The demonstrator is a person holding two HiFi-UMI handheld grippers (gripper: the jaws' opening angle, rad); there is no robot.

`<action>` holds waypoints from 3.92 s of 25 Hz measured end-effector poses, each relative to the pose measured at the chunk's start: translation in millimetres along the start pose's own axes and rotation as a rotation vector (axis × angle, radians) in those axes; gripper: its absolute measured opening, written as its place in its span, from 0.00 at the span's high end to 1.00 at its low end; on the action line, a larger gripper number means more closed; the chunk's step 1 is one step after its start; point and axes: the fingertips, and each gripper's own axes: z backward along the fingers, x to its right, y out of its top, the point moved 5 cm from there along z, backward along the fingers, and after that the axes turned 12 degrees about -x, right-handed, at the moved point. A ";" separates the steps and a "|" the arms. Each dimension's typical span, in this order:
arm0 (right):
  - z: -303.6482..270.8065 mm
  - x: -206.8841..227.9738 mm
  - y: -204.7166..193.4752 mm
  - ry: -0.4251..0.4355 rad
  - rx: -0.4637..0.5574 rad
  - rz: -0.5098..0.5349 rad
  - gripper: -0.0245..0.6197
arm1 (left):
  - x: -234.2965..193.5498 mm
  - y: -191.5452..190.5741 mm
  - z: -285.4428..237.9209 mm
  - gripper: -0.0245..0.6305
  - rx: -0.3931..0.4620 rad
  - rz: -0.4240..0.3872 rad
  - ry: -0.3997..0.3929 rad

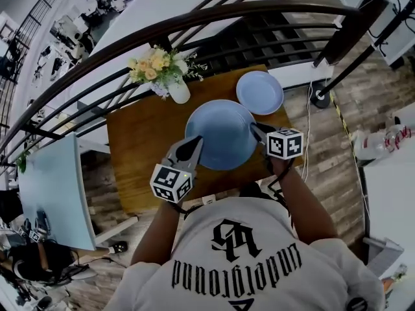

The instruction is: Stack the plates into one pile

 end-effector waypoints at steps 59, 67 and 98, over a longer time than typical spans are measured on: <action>-67.5 335.5 93.1 -0.020 -0.180 -0.116 0.91 | 25.1 -3.5 -275.4 0.89 -0.187 0.194 0.145; -81.3 334.0 102.0 -0.055 -0.177 -0.083 0.87 | 20.7 -9.9 -264.2 0.89 -0.193 0.205 0.159; -54.6 300.0 85.6 -0.112 -0.175 0.103 0.75 | 36.7 -1.3 -257.1 0.89 -0.180 0.185 0.141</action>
